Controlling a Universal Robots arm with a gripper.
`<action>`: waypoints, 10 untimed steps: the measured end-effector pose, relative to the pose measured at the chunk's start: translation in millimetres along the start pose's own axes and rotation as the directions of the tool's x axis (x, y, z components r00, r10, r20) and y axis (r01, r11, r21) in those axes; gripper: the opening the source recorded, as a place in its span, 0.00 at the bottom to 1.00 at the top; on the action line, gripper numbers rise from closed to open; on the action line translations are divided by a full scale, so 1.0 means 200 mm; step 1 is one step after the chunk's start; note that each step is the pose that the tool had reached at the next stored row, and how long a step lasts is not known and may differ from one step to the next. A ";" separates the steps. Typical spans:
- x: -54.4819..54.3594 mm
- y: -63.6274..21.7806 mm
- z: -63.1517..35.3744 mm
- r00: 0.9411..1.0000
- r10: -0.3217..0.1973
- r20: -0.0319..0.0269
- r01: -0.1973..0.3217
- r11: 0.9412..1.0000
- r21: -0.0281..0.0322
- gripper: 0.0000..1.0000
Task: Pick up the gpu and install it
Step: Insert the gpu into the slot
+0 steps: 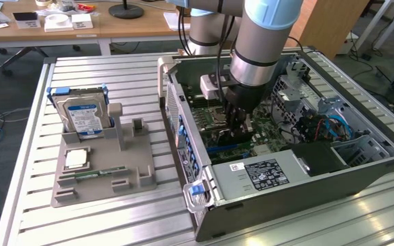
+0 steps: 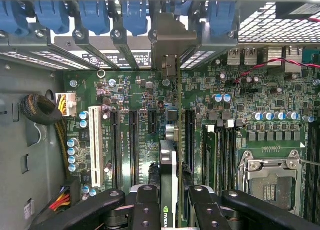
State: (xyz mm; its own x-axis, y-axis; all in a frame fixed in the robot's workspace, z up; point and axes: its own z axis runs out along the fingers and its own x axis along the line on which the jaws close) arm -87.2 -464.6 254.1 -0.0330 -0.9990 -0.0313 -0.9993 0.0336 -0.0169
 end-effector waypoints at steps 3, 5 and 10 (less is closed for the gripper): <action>0.00 0.001 0.003 1.000 0.000 0.000 0.000 1.000 0.000 0.27; 0.00 0.002 0.007 1.000 0.000 0.000 0.000 1.000 0.001 0.27; 0.00 0.002 0.014 1.000 0.000 0.000 0.000 1.000 0.001 0.27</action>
State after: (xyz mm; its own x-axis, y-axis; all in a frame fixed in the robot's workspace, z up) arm -87.6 -464.6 251.4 -0.0330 -0.9990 -0.0315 -0.9993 0.0336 -0.0178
